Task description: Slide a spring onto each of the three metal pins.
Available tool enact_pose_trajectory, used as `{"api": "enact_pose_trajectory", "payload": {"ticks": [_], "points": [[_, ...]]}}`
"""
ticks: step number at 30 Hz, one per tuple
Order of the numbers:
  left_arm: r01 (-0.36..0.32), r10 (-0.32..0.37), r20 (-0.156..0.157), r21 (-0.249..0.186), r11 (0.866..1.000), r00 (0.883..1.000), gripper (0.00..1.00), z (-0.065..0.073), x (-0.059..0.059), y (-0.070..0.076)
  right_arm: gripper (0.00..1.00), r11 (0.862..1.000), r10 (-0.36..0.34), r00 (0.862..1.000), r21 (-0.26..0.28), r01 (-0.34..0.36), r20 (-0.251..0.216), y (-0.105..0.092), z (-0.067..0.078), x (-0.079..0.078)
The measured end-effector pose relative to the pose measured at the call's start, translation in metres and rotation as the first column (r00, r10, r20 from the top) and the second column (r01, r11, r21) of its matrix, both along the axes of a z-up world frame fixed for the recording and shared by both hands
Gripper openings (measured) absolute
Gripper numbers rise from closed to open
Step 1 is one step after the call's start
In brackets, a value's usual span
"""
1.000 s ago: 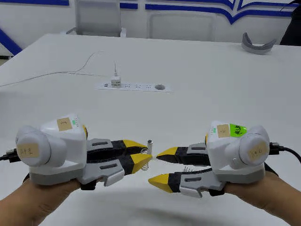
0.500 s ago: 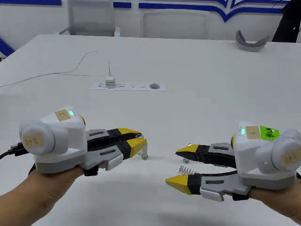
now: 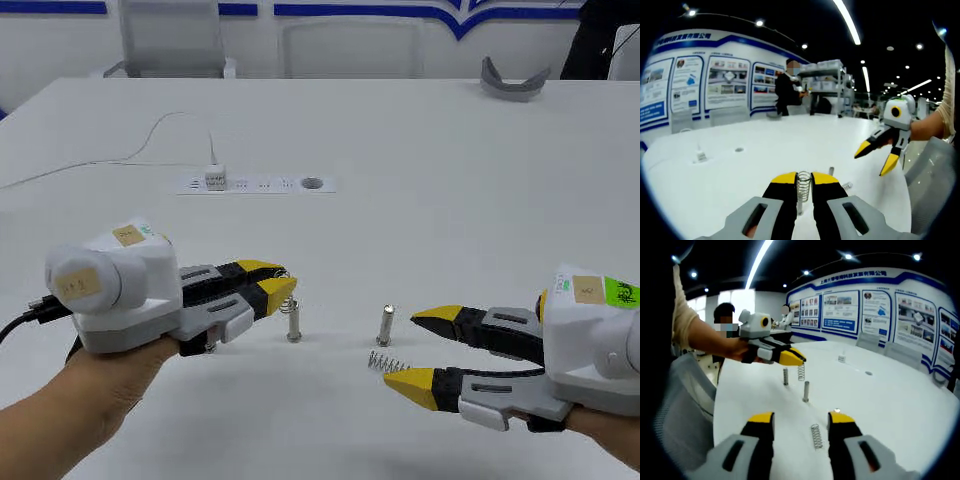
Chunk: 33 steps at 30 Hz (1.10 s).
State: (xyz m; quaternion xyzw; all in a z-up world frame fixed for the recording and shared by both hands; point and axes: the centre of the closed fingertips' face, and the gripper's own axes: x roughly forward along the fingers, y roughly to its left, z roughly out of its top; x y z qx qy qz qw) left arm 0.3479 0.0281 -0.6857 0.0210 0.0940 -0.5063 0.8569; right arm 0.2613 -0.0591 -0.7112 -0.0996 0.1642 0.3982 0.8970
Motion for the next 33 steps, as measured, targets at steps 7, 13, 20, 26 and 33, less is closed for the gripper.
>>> {"api": "enact_pose_trajectory", "payload": {"ticks": [7,13,20,26,33], "points": [[-0.011,0.011,-0.007,-0.002,1.000,1.000,0.09,-0.003,0.007,-0.005,0.46,0.999,-0.044,0.999,0.023,0.044,0.003,-0.007,0.000,0.003],[-0.004,0.004,-0.011,0.007,1.000,1.000,0.09,-0.008,0.008,-0.008,0.46,0.998,-0.054,0.999,0.033,0.054,0.003,-0.008,0.000,0.003],[-0.007,0.007,-0.015,0.017,1.000,1.000,0.09,-0.013,0.010,-0.007,0.46,0.997,-0.063,0.998,0.041,0.062,0.002,-0.009,0.001,0.003],[-0.003,0.004,-0.019,0.026,1.000,1.000,0.10,-0.020,0.009,-0.009,0.46,0.997,-0.067,0.998,0.038,0.067,-0.008,-0.010,-0.002,0.003],[0.002,-0.002,0.003,0.062,0.998,1.000,0.10,-0.035,0.008,-0.011,0.46,0.997,-0.067,0.998,0.042,0.068,-0.016,-0.009,-0.005,0.002]]}}
